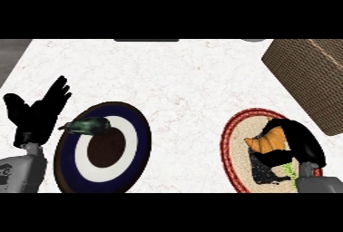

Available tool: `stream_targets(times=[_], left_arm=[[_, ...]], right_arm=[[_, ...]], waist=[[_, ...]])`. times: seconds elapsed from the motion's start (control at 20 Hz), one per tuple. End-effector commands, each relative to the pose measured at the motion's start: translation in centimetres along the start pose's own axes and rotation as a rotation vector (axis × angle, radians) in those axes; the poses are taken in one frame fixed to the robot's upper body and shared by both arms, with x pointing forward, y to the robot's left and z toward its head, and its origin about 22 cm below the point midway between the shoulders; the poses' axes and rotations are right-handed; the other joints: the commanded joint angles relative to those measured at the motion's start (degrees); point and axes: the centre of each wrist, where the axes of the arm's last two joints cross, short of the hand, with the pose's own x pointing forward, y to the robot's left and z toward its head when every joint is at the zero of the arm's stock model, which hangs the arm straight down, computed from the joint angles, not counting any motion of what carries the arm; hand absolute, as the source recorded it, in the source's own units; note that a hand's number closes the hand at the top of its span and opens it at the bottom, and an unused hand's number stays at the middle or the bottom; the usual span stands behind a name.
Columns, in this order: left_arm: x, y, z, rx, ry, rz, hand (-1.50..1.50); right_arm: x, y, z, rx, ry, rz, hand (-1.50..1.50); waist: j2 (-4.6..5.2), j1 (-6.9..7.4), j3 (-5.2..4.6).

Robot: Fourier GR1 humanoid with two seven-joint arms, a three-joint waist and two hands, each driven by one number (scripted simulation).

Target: Pick the croissant from the placemat and place it in the basket

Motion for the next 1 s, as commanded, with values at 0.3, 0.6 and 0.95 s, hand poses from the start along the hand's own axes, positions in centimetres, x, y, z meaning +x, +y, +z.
stream_targets(times=[0.3,0.6,0.95], left_arm=[[2.2,-2.1,-0.9,-0.058,-0.04,-0.007,0.0],[2.9,-3.8,-1.5,-0.122,-0.069,-0.014,0.0],[2.2,-5.0,-1.7,-0.136,-0.053,-0.019,0.0]], right_arm=[[11.7,1.8,-4.8,-0.109,0.204,-0.086,1.5],[18.3,-0.2,-7.8,-0.224,0.389,-0.142,1.5],[24.4,-3.0,-8.4,-0.491,0.228,-0.412,1.5]], waist=[[1.43,4.77,0.32],[2.5,8.13,0.36],[2.51,8.33,0.41]])
